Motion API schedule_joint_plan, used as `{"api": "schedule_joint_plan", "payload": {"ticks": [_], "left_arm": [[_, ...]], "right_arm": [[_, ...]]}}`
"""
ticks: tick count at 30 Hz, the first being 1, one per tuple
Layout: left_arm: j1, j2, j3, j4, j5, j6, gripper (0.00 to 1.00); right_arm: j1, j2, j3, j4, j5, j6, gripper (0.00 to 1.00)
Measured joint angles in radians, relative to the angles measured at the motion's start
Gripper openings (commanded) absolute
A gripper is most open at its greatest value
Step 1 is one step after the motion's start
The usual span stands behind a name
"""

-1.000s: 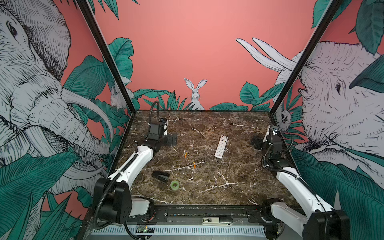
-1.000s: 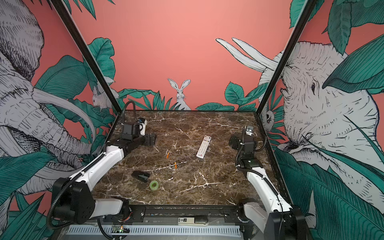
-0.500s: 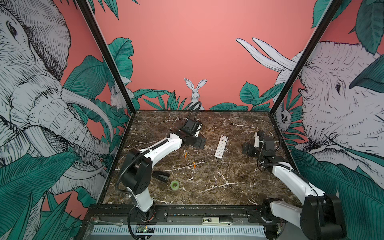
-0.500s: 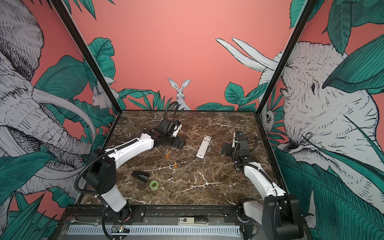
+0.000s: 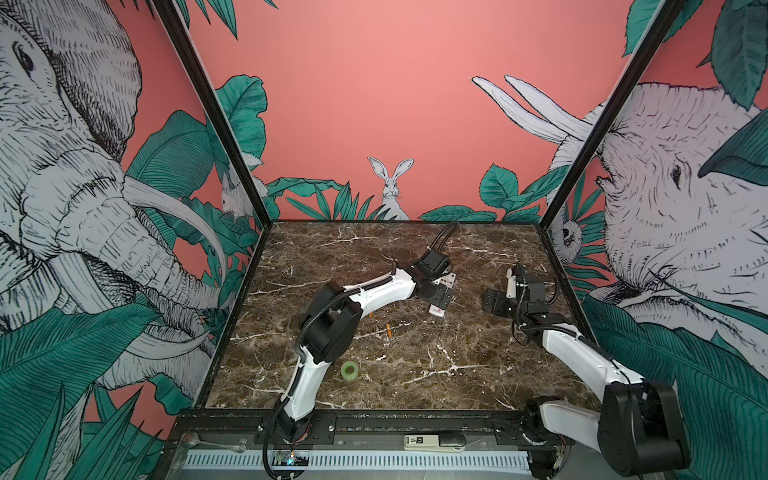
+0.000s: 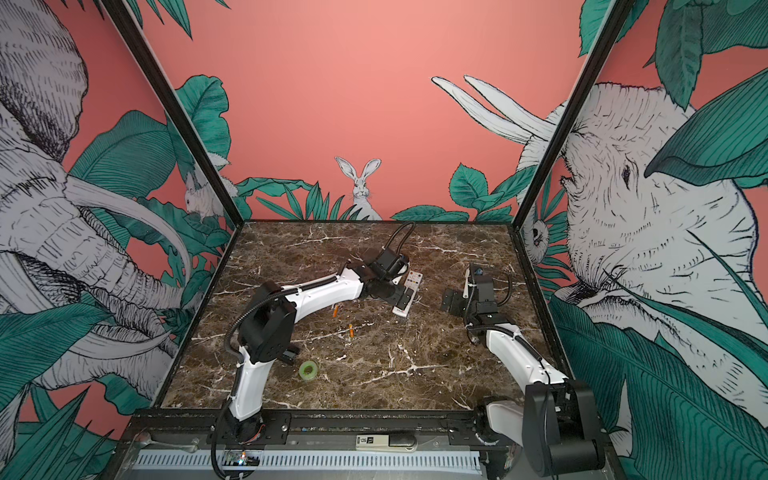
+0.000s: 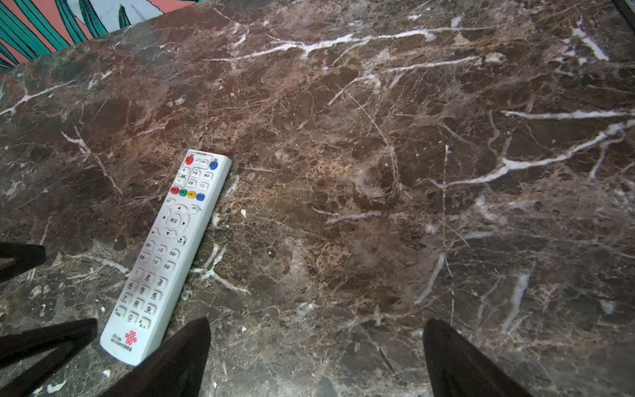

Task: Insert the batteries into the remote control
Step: 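Reach the left gripper toward the white remote while the right arm rises, then lower the left gripper over the remote's lower end and close on it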

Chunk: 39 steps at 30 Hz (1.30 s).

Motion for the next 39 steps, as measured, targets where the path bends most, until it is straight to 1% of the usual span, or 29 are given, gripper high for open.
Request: {"api": "schedule_joint_plan", "payload": {"ticks": [7,15,24,32,39], "left_arm": [[-0.029,0.055,0.050,-0.017,-0.041,-0.010,0.97],[-0.042,0.104,0.078,-0.025,-0.088,-0.011,0.89],[-0.054,0.110,0.078,-0.032,-0.129,-0.019,0.81],[-0.054,0.110,0.062,-0.003,-0.131,-0.033,0.70],[-0.060,0.108,0.039,0.030,-0.134,-0.033,0.57]], "right_arm": [[-0.019,-0.016,-0.018,-0.001,0.000,-0.003,0.99],[-0.021,-0.042,-0.018,-0.001,-0.006,-0.004,0.99],[-0.021,-0.066,-0.016,-0.021,-0.006,-0.004,0.99],[-0.025,-0.100,0.012,-0.058,-0.003,-0.003,0.99],[-0.025,-0.144,0.021,-0.093,-0.004,-0.002,0.99]]}}
